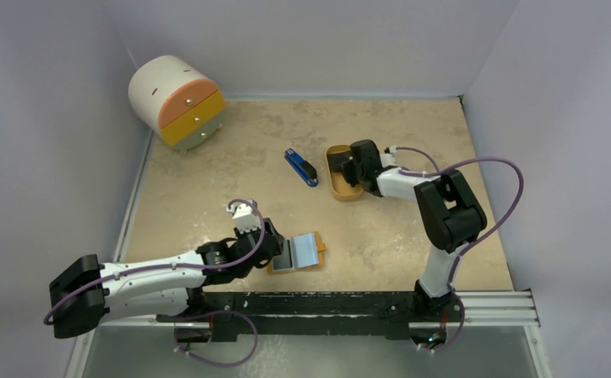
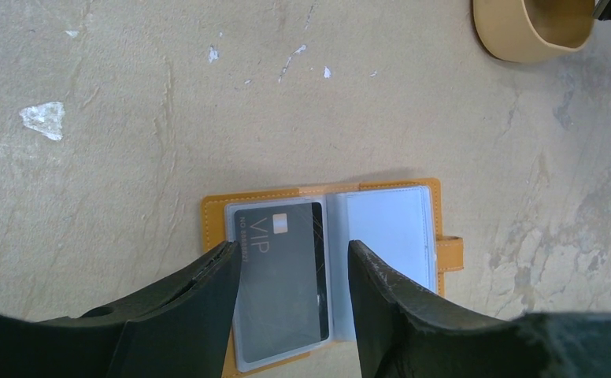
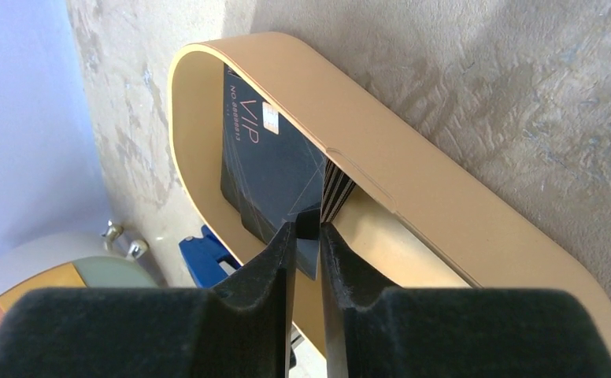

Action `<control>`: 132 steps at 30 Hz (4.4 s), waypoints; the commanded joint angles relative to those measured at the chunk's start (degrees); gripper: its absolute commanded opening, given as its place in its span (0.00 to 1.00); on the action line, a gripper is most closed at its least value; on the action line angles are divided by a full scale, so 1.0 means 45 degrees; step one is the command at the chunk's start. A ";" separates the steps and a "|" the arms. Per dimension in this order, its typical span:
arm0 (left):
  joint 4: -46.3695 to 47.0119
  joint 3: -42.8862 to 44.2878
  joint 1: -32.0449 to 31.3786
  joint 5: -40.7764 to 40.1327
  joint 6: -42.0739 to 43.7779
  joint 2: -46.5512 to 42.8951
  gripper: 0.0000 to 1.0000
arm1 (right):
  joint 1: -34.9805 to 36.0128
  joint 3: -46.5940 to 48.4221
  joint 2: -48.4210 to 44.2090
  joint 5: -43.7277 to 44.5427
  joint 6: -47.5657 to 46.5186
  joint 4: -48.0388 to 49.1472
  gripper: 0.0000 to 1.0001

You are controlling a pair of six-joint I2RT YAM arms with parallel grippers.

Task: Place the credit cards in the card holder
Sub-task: Pick up the credit card from the storage box, then turn over the card slot in the card holder.

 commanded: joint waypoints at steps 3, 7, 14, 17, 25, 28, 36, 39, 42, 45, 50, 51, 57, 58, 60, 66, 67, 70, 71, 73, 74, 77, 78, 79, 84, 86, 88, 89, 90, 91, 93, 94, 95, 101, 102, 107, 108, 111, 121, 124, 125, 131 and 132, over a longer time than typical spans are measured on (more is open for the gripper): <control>0.0492 0.0113 -0.0019 -0.0069 -0.0151 0.0044 0.52 | -0.0027 -0.0110 -0.0890 0.0549 -0.0358 -0.0344 0.15; 0.0553 0.0116 -0.0019 -0.0060 -0.0151 0.0098 0.52 | -0.0025 -0.0169 -0.1094 0.0626 -0.0540 -0.0346 0.12; 0.0553 0.0148 -0.0019 -0.0039 -0.0132 0.0100 0.52 | -0.0020 -0.0189 -0.1320 0.0555 -0.0833 -0.0289 0.04; 0.0497 0.0203 -0.0019 -0.0074 -0.0113 0.0088 0.51 | -0.0022 -0.0153 -0.1545 0.0649 -0.1114 -0.0278 0.00; 0.0344 0.0342 -0.0020 -0.0208 -0.0037 0.0063 0.51 | -0.0027 0.0902 -0.2695 0.1561 -0.2798 -0.1212 0.00; 0.0300 0.0414 -0.0019 -0.0300 -0.0033 0.0047 0.51 | -0.0027 0.1153 -0.3281 0.1839 -0.3417 -0.1528 0.00; -0.0617 0.0967 -0.0019 -0.1002 0.0269 -0.1055 0.50 | -0.0010 0.1101 -0.6768 -0.1550 -0.9921 -0.1052 0.00; -0.0660 0.1130 -0.0021 -0.0872 0.0762 -0.1366 0.51 | -0.0008 0.0937 -0.8133 -0.4453 -1.2201 -0.2432 0.00; -0.0339 0.1316 -0.0030 -0.0335 0.1304 -0.1227 0.51 | 0.0039 0.1021 -0.8699 -0.6971 -1.3795 -0.5232 0.00; 0.0441 0.1429 -0.0037 0.0363 0.1775 -0.0644 0.51 | 0.0506 0.0025 -0.9120 -0.8317 -1.4634 -0.6958 0.00; 0.1710 0.1294 -0.0029 0.1102 0.1575 0.0898 0.45 | 0.1497 -0.2265 -0.9656 -0.9157 -1.4390 -0.6571 0.00; 0.1977 0.1196 -0.0038 0.1221 0.1441 0.1211 0.44 | 0.1692 -0.2664 -0.9689 -0.9459 -1.4105 -0.6174 0.00; 0.3464 0.0821 -0.0039 0.1894 0.0868 0.2632 0.40 | 0.2355 -0.3736 -0.9459 -0.9572 -1.3103 -0.4948 0.00; 0.3544 0.0868 -0.0039 0.2023 0.0889 0.2821 0.40 | 0.2356 -0.3871 -0.9486 -0.9199 -1.3014 -0.4906 0.00; 0.3418 0.1079 -0.0039 0.2155 0.0988 0.3071 0.48 | 0.2356 -0.4161 -0.9671 -0.8516 -1.2704 -0.4768 0.00; 0.2210 0.2060 -0.0120 0.2255 0.1598 0.3657 0.59 | 0.2356 -0.4814 -1.0575 -0.7283 -1.1771 -0.4725 0.00; 0.1942 0.2237 -0.0191 0.2236 0.1706 0.3850 0.59 | 0.2356 -0.4873 -1.0712 -0.7108 -1.1632 -0.4774 0.00; 0.1328 0.2553 -0.0517 0.2005 0.1858 0.4336 0.59 | 0.2356 -0.4883 -1.1126 -0.6631 -1.1553 -0.4976 0.00; 0.1236 0.2613 -0.0602 0.1976 0.1885 0.4514 0.59 | 0.2356 -0.4840 -1.1279 -0.6460 -1.1541 -0.5125 0.00; 0.1180 0.2712 -0.0741 0.1959 0.1944 0.4839 0.59 | 0.2366 -0.4777 -1.1515 -0.6200 -1.1501 -0.5314 0.00; 0.1173 0.2787 -0.0815 0.1943 0.1969 0.5006 0.59 | 0.2357 -0.4756 -1.1653 -0.6099 -1.1456 -0.5394 0.00; 0.0916 0.3119 -0.0960 0.1760 0.2036 0.5578 0.56 | 0.2356 -0.4669 -1.1927 -0.6032 -1.1416 -0.5557 0.00; 0.0794 0.3214 -0.0989 0.1681 0.2036 0.5768 0.55 | 0.2356 -0.4625 -1.1956 -0.6031 -1.1428 -0.5651 0.00; 0.0722 0.3286 -0.1005 0.1635 0.2024 0.5909 0.53 | 0.2356 -0.4588 -1.2009 -0.6031 -1.1437 -0.5734 0.00; 0.0792 0.3187 -0.1035 0.1565 0.1917 0.6144 0.45 | 0.2357 -0.4484 -1.2108 -0.6061 -1.1516 -0.5879 0.00; 0.0814 0.3134 -0.1035 0.1561 0.1878 0.6146 0.41 | 0.2356 -0.4483 -1.2137 -0.6087 -1.1518 -0.5814 0.00; 0.0886 0.3040 -0.1035 0.1544 0.1870 0.6148 0.36 | 0.2358 -0.4537 -1.2082 -0.6108 -1.1552 -0.5632 0.00; 0.0902 0.3007 -0.1035 0.1525 0.1876 0.6166 0.34 | 0.2356 -0.4538 -1.2053 -0.6109 -1.1585 -0.5546 0.00; 0.0914 0.2990 -0.1035 0.1523 0.1880 0.6236 0.31 | 0.2356 -0.4558 -1.1984 -0.6100 -1.1599 -0.5445 0.00; 0.0923 0.2985 -0.1035 0.1522 0.1880 0.6294 0.28 | 0.2358 -0.4567 -1.1929 -0.6111 -1.1596 -0.5371 0.00; 0.0958 0.2958 -0.1035 0.1542 0.1861 0.6430 0.23 | 0.2356 -0.4649 -1.1858 -0.6217 -1.1539 -0.5258 0.00; 0.1004 0.2942 -0.1035 0.1542 0.1851 0.6477 0.20 | 0.2356 -0.4696 -1.1854 -0.6267 -1.1507 -0.5192 0.00; 0.1034 0.2896 -0.1035 0.1552 0.1827 0.6532 0.17 | 0.2356 -0.4736 -1.1861 -0.6315 -1.1506 -0.5142 0.00; 0.1043 0.2741 -0.1035 0.1439 0.1706 0.6605 0.01 | 0.2356 -0.4811 -1.1669 -0.6632 -1.1496 -0.4975 0.00; 0.1024 0.2707 -0.1035 0.1402 0.1690 0.6555 0.00 | 0.2356 -0.4849 -1.1623 -0.6900 -1.1529 -0.4859 0.00; 0.1184 0.2380 -0.1035 0.1225 0.1547 0.6120 0.00 | 0.2366 -0.5068 -1.0985 -0.8495 -1.1418 -0.4064 0.00; 0.1220 0.2311 -0.1035 0.1192 0.1499 0.6043 0.00 | 0.2374 -0.5134 -1.0835 -0.8793 -1.1346 -0.3849 0.00; 0.1315 0.2117 -0.1035 0.1062 0.1357 0.5794 0.00 | 0.2397 -0.5377 -1.0456 -0.9658 -1.0852 -0.3052 0.00; 0.1547 0.1528 -0.1035 0.0720 0.1026 0.4951 0.00 | 0.2434 -0.5747 -0.8708 -1.0610 -0.9890 -0.2365 0.00; 0.1612 0.1455 -0.1035 0.0694 0.0992 0.4855 0.00 | 0.2447 -0.5863 -0.8279 -1.0706 -0.9659 -0.2320 0.00; 0.1618 0.1460 -0.1035 0.0684 0.0983 0.4823 0.00 | 0.2453 -0.5907 -0.8145 -1.0732 -0.9556 -0.1997 0.00; 0.1705 0.1338 -0.1035 0.0560 0.0930 0.4608 0.00 | 0.2469 -0.6119 -0.7135 -1.1074 -0.8969 -0.1067 0.00; 0.1705 0.1335 -0.1035 0.0533 0.0909 0.4572 0.00 | 0.2472 -0.6088 -0.6923 -1.1088 -0.8930 -0.1057 0.00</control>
